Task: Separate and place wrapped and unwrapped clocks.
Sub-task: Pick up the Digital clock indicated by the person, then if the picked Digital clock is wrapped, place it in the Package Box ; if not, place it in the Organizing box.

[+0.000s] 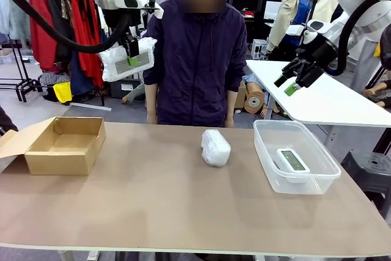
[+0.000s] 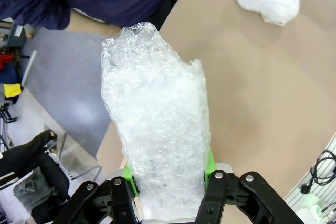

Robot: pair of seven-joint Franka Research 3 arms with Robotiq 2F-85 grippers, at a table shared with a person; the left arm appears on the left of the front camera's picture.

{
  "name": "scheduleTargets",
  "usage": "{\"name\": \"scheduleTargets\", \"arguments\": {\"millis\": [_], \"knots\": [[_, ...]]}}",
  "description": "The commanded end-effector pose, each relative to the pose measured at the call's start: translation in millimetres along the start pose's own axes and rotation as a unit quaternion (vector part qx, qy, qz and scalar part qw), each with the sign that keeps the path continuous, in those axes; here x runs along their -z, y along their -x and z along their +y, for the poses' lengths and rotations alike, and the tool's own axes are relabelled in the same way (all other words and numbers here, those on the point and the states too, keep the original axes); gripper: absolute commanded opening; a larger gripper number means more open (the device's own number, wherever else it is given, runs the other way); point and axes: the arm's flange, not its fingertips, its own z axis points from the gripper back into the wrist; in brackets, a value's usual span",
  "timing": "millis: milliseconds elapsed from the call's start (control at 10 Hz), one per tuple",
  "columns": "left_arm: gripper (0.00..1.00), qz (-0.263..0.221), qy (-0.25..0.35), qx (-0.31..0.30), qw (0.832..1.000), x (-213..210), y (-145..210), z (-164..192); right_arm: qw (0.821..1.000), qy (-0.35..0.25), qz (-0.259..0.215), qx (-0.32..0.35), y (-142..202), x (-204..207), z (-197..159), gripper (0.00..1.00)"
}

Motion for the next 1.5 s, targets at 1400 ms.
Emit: {"name": "scheduleTargets", "arguments": {"millis": [1400], "knots": [[0.0,0.064,0.022,-0.062,0.996,4,20,7,1.0,0.0,0.009,-0.002,-1,0,3,1.0]]}}
